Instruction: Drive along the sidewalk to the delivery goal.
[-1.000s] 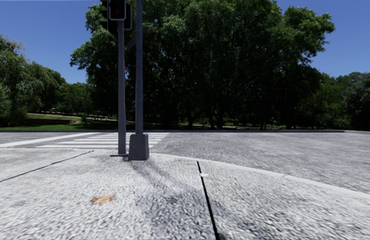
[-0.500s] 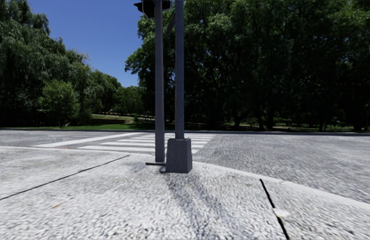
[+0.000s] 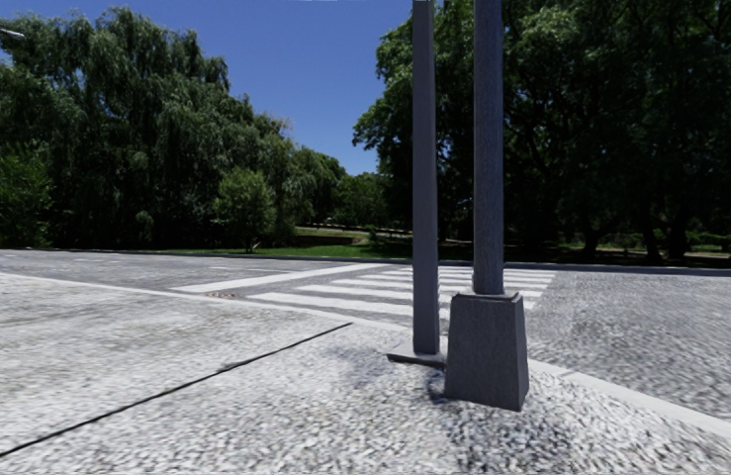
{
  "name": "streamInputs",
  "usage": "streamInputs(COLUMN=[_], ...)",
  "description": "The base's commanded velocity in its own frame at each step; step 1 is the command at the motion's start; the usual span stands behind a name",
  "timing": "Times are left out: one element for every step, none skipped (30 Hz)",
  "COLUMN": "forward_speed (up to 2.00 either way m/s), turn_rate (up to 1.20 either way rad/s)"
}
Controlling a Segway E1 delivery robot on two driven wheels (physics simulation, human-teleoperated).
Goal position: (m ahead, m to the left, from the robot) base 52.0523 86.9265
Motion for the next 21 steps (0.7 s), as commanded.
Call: streamInputs(forward_speed=[2.0,2.0,2.0,2.0,2.0,2.0,2.0,2.0,2.0,2.0,2.0,2.0,2.0,2.0,2.0,2.0,2.0,2.0,2.0,2.0,2.0], turn_rate=[0.73,0.73,0.74,0.75,0.75,0.75,0.75,0.75,0.75,0.76,0.82,0.83,0.84,0.84,0.84,0.84,0.84,0.84,0.84,0.84,0.84])
